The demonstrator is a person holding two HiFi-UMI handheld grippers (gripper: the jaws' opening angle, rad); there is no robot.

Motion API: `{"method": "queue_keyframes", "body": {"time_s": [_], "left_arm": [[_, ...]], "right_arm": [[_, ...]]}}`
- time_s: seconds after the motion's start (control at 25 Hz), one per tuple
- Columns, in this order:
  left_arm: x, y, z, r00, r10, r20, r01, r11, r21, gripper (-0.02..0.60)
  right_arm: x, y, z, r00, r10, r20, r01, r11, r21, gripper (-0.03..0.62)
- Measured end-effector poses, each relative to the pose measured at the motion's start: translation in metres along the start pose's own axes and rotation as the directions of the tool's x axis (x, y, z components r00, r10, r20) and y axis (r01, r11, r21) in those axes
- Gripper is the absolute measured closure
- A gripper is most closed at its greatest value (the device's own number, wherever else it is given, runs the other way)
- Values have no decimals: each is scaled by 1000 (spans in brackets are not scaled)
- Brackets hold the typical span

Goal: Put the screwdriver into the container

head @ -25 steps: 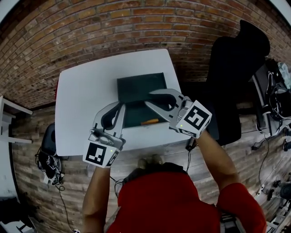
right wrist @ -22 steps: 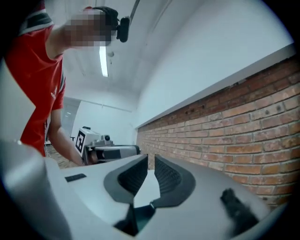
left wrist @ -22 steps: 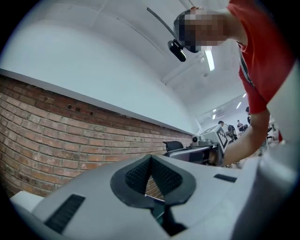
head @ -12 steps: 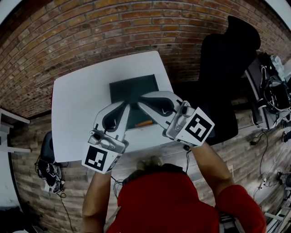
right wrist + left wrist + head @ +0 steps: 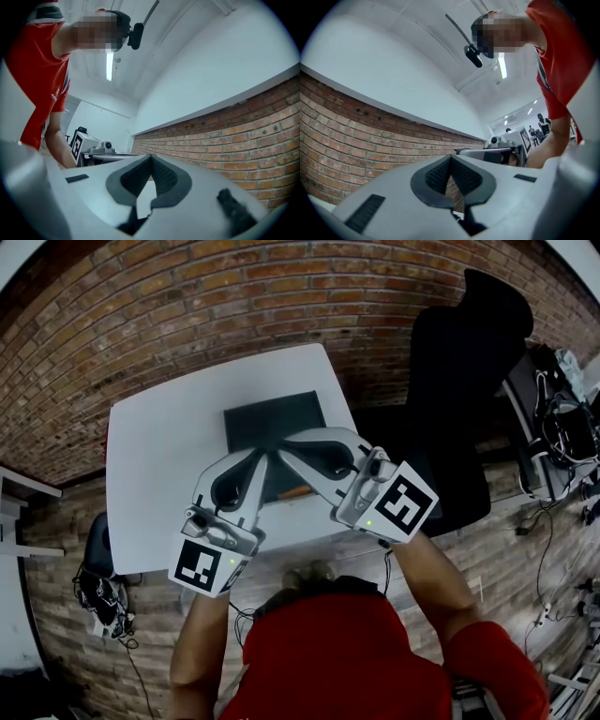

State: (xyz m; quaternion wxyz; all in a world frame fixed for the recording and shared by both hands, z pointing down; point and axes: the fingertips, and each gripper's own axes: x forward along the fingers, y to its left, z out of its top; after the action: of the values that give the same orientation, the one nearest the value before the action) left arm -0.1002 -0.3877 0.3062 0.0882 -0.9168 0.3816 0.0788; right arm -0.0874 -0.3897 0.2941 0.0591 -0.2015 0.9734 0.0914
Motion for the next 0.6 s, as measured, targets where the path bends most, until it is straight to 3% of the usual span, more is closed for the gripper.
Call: {"method": "queue_keyframes", "body": {"time_s": [0.6], "left_arm": [[-3,-2,-1,1000,0,-10,0,1000,3,571]], "right_arm": [[-1,3,-10,999,10,-33,-10,1000,-12,563]]}}
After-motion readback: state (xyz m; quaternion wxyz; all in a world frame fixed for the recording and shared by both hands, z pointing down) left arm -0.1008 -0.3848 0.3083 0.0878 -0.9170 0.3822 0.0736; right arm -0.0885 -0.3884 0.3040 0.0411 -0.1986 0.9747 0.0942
